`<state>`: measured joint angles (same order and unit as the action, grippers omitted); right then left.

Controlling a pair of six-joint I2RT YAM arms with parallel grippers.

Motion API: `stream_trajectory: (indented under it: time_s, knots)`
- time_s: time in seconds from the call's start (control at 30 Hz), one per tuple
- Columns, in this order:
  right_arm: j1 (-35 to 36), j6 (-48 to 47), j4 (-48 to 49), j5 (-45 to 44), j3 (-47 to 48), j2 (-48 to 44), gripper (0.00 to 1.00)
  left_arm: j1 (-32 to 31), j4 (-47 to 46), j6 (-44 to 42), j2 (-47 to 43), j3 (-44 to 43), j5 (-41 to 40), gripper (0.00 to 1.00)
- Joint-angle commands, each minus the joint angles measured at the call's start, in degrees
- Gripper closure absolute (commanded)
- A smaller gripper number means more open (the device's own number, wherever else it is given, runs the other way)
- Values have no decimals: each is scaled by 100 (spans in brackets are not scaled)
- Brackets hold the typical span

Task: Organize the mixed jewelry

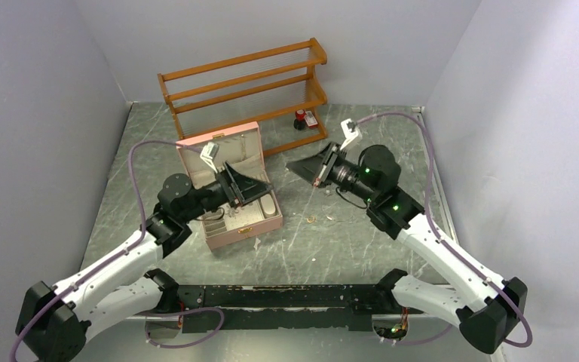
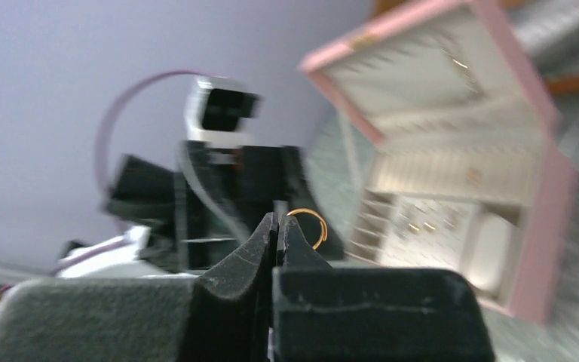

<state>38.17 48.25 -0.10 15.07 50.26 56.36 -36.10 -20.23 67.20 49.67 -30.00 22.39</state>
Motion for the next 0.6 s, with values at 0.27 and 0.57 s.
stream_trajectory:
  time_s: [0.27,0.57]
  knots:
    - [-217,2367,3596,2150,273,543,100,35,-4430,1598,984,-621,704,28]
    - [-189,3614,5007,2479,-58,779,100,25,-4998,1850,1084,-706,730,44]
